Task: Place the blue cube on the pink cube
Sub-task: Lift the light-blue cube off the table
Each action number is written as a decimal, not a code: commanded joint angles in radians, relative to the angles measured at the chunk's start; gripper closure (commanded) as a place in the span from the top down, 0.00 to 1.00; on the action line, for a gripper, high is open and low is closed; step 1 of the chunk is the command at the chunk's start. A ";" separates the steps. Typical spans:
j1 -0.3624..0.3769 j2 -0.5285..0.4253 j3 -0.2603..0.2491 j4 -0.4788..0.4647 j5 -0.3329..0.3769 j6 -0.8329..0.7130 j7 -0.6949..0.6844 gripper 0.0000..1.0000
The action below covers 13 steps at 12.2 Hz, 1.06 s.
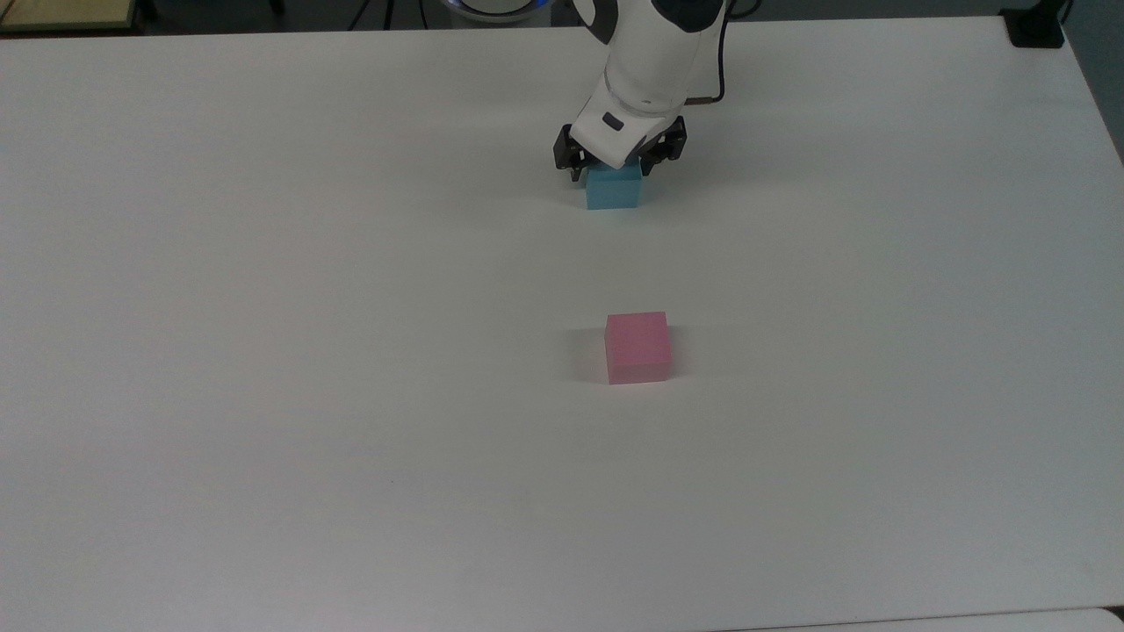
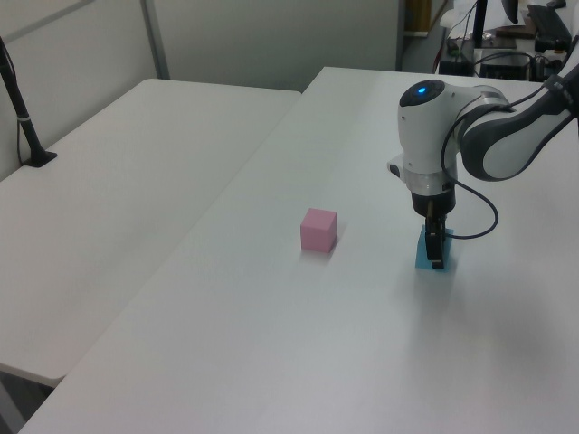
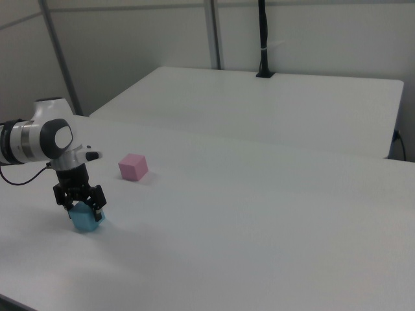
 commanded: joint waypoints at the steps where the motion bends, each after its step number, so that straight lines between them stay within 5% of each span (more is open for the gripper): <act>1: 0.004 -0.028 0.002 0.002 -0.018 0.002 0.028 0.51; 3: -0.002 -0.074 0.000 0.012 -0.007 -0.031 0.026 0.36; 9: -0.005 -0.146 -0.011 0.321 0.097 -0.447 -0.053 0.36; 13: 0.001 -0.119 -0.012 0.366 0.097 -0.428 -0.049 0.36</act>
